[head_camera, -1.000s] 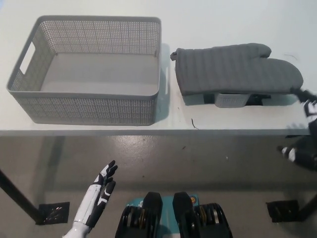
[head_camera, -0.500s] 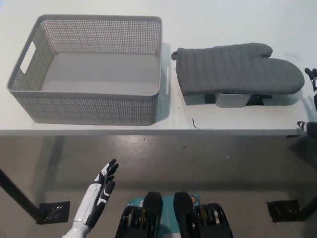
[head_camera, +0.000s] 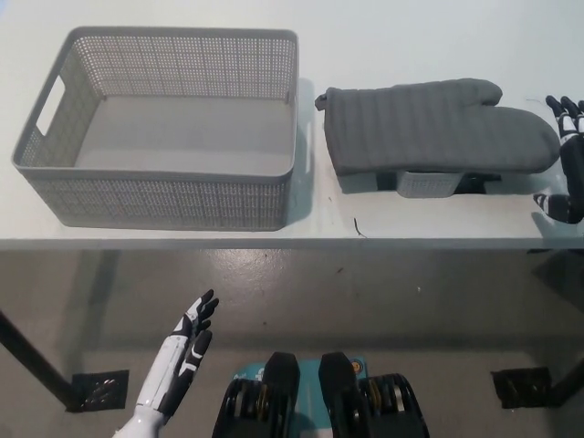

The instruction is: Usethe right hand to pick up a oven gloves on top of a leveled container and place it into another larger container on the left side

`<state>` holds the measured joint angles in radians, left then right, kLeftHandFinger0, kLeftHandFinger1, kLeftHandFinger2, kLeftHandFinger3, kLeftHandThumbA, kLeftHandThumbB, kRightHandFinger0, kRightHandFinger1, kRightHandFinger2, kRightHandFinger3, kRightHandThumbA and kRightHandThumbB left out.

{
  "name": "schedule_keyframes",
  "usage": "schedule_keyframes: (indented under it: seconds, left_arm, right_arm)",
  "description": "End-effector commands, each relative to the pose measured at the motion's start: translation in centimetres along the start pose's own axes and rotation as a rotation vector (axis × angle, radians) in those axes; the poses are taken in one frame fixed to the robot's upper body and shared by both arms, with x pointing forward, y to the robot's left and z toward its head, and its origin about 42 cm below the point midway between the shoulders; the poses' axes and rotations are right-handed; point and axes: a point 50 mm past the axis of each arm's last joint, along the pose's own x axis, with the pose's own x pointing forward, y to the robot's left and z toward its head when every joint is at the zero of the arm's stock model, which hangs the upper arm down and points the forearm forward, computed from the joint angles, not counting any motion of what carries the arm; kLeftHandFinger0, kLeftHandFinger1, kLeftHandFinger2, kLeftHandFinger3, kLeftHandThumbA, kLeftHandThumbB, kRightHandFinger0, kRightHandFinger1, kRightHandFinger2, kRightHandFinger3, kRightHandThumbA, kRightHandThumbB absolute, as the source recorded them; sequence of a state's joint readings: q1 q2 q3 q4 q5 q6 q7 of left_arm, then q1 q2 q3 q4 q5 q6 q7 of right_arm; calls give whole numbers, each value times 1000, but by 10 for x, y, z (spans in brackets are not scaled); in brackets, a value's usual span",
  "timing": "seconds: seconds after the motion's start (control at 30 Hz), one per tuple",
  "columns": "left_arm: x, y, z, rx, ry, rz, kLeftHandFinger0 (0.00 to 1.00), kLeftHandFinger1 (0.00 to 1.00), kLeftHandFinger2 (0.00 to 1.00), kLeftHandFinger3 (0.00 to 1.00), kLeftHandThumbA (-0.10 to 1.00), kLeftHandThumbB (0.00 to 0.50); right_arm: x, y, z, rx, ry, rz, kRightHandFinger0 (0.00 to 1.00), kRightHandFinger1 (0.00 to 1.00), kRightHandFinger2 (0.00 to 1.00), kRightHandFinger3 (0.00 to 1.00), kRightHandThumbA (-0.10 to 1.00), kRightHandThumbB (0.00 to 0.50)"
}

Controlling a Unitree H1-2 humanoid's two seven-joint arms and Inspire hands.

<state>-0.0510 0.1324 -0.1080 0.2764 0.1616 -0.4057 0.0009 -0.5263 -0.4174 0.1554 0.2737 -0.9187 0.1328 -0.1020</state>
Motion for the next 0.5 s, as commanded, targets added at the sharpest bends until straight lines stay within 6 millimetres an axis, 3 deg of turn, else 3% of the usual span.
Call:
schedule_keyframes:
  seconds: [0.0, 0.47]
  left_arm:
    - [6, 5, 8, 8, -60, 6, 1000, 1000, 1000, 1000, 1000, 193]
    - [7, 6, 10, 17, -61, 5, 1000, 1000, 1000, 1000, 1000, 198]
  right_arm:
    - [21, -33, 17, -18, -29, -115, 1000, 1000, 1000, 1000, 1000, 273]
    - [34, -35, 32, 9, -66, -136, 1000, 1000, 1000, 1000, 1000, 294]
